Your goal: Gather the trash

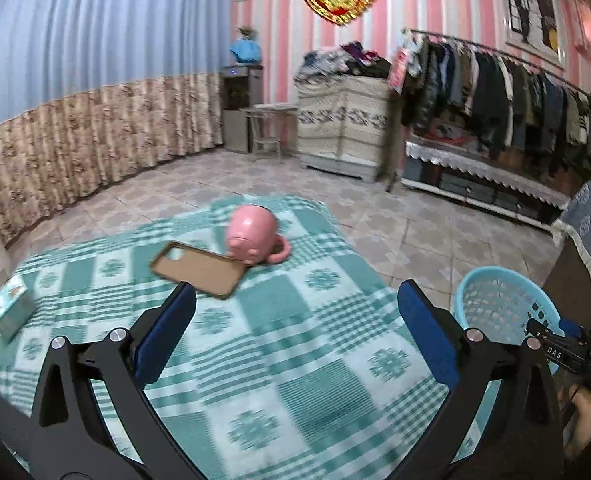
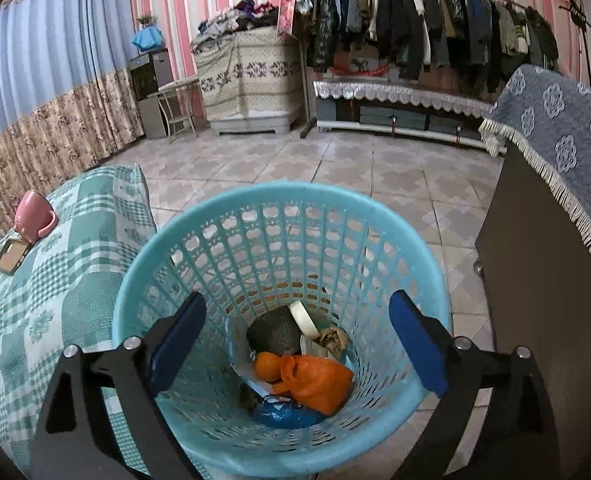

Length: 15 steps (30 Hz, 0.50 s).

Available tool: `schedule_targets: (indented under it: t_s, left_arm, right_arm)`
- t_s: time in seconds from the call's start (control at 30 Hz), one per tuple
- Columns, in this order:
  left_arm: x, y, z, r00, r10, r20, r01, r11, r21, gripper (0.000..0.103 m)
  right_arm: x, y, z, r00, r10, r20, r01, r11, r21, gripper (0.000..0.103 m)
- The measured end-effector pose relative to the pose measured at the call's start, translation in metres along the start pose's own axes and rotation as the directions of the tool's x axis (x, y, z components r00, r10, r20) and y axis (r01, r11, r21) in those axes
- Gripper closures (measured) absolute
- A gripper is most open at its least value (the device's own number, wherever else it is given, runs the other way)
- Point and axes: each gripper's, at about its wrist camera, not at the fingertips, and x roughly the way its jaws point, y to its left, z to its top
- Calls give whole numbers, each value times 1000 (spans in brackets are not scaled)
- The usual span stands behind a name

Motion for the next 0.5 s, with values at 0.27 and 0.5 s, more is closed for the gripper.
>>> schedule_targets:
  t_s: [0.27,0.5]
  left_arm:
    - [-58,26,-16,993,110,49,-112,993,34,5]
    - [-87,52,-37,985,164,46,-163,986,-25,5]
  right_arm:
    - [-57,28,2,987,71,147,-62,996,-66,4]
    - [-121,55,-1,959,116,259,-91,990,-108,4]
